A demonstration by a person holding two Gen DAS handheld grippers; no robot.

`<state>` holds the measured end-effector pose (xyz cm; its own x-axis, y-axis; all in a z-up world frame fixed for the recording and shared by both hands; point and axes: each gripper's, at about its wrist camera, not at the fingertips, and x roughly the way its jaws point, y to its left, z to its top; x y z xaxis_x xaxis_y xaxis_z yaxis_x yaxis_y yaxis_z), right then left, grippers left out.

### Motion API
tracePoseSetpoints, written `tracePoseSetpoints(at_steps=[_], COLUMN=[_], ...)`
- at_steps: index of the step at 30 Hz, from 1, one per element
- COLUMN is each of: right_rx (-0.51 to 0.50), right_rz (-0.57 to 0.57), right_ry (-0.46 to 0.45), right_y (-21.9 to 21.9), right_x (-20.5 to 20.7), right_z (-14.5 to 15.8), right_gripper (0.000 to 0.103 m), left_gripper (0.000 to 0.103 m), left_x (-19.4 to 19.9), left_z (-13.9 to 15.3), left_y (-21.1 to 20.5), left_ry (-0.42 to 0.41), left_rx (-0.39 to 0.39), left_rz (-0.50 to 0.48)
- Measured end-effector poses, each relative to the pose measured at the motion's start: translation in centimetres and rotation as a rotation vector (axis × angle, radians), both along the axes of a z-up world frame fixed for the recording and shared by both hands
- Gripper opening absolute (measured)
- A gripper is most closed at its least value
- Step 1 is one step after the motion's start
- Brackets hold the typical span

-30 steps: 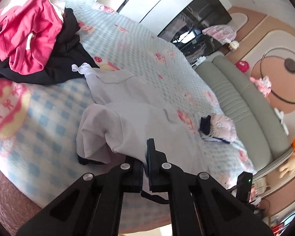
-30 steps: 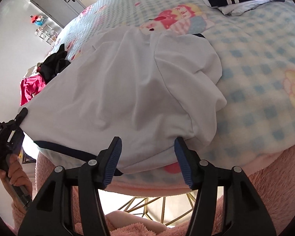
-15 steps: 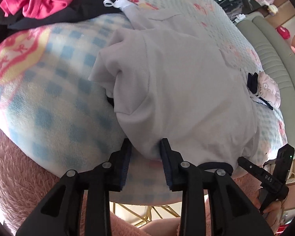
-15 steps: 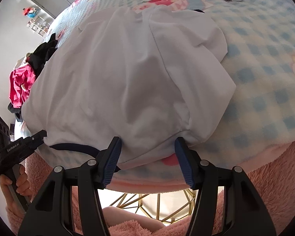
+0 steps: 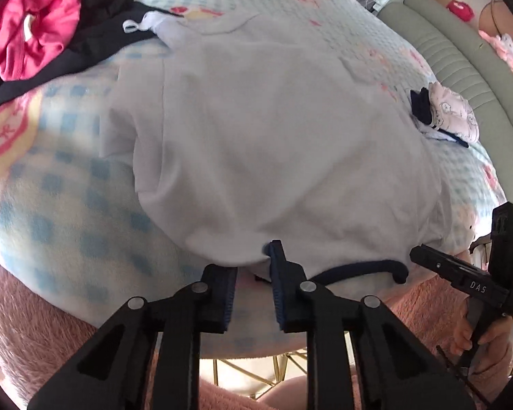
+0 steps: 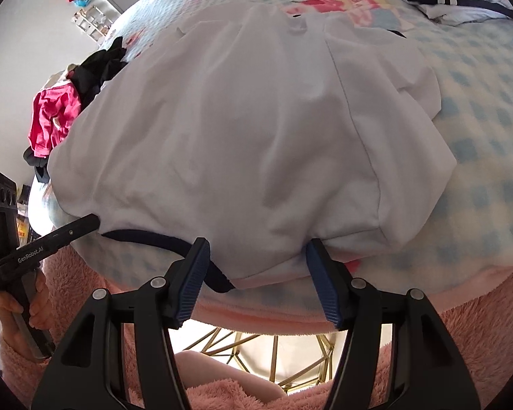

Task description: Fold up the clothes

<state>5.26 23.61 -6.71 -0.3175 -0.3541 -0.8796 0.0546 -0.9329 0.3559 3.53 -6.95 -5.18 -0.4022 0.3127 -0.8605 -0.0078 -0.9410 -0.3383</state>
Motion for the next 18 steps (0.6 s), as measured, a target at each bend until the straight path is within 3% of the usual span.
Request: tracePoseSetpoints(at_steps=[6,9,12,13,15,18], right_rx=[-0.014,-0.029,-0.038,-0.038,-0.034,-0.030], right_rz=[-0.046,-0.059,-0.044,-0.038,-0.026,0.010], right_ry=[0.087,0.089,0.057,0.044,0.018,0.004], right_y=[0.5,0.6,0.3,0.3,0.1,-0.8], right_x=[-0.2,-0.3,-0.5,-0.5,-0.2,0.0], right_z=[1.7,2.2,1.6,1.4,0.8,0.1], right_gripper=[0.061,0.061,0.061,0.061,0.061,0.061], left_gripper=[0.018,0.027,0.029,0.029,0.029,0.057], left_x=[-1.5,-0.6,0.1,-0.5,-0.7,-1.0], left_z=[2.4,2.7,1.5,1.3,0.2,-1.4], left_y=[-1.8,-4.0,-3.3,-1.3,-0.1,0.9], left_ry=[0.103,0.130,0.088,0.063,0.014,-0.035], left_rx=[0.064,0.201,0.131,0.109,0.134,0.175], left_rz=[0.066,0.080,0.076,0.067,0.029,-0.016])
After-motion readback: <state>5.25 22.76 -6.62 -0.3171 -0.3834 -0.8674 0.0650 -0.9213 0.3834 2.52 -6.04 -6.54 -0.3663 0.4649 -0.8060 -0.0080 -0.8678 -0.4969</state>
